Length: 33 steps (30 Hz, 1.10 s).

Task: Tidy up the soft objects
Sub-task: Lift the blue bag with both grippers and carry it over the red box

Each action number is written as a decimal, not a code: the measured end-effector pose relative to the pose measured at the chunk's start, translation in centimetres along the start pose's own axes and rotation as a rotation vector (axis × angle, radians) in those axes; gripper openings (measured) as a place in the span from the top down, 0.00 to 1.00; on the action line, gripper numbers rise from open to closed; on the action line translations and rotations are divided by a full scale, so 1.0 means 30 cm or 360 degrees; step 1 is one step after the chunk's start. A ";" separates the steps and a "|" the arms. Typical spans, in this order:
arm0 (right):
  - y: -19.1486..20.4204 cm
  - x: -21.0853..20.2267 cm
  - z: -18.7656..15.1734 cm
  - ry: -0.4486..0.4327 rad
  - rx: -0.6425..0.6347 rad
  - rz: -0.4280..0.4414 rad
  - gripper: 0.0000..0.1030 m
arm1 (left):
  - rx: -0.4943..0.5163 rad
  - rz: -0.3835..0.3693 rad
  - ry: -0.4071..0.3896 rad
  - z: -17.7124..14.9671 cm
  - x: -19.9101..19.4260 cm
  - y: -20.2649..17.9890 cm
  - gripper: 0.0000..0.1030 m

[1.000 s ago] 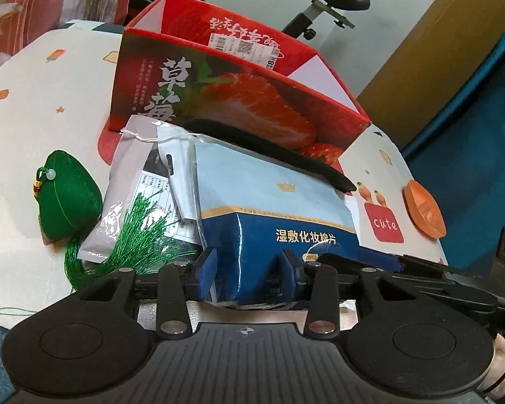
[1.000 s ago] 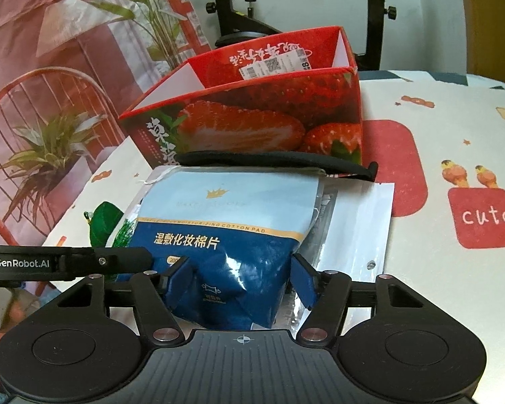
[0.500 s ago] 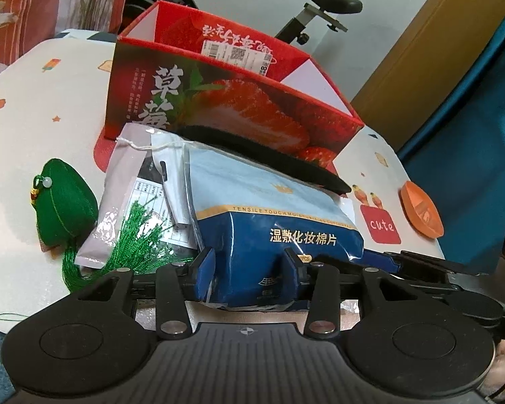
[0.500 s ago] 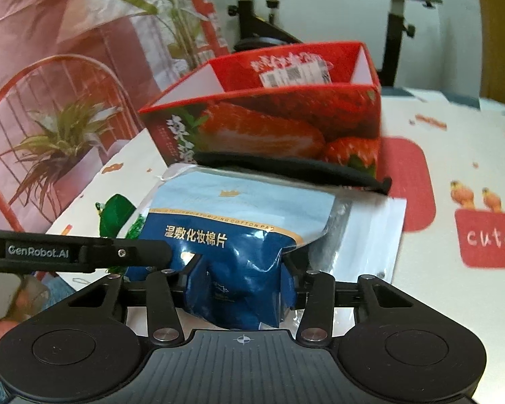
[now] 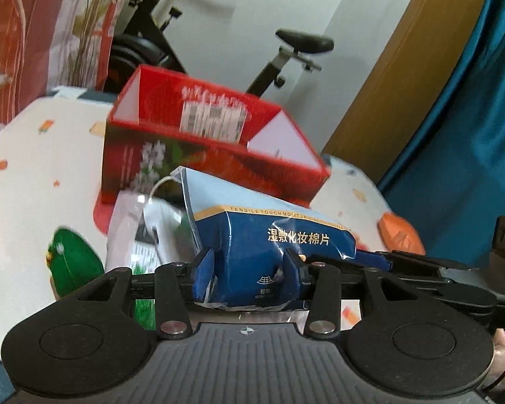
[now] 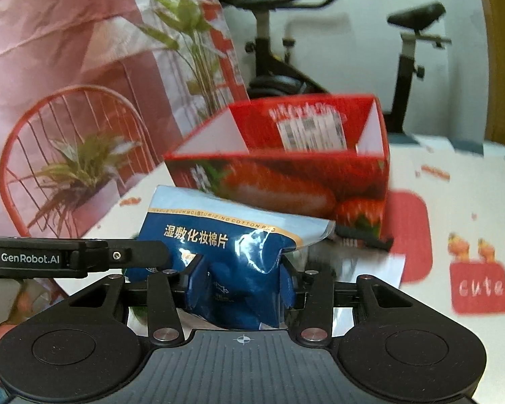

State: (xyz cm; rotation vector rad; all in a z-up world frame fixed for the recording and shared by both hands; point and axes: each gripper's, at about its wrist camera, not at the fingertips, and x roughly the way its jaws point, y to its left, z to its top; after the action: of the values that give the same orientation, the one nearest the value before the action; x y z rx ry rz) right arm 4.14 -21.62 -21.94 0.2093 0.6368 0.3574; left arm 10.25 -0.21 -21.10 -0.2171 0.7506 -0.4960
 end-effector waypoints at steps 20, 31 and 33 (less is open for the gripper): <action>-0.044 0.131 0.544 -0.0327 -0.0247 -0.0045 0.60 | -0.0024 -0.0048 -0.0351 0.473 0.055 -0.021 0.48; -0.144 0.398 0.576 -0.0236 -0.0349 -0.0158 0.60 | -0.0113 -0.0031 -0.0172 0.584 0.304 0.093 0.49; -0.159 0.446 0.567 -0.0182 -0.0340 -0.0180 0.60 | -0.0156 -0.0034 -0.0118 0.588 0.354 0.122 0.49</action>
State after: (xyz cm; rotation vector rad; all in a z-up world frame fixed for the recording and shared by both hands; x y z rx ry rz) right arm 25.77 -22.20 -17.24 -0.0109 0.4913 0.2994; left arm 30.46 -2.15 -16.14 -0.3337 0.7015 -0.4694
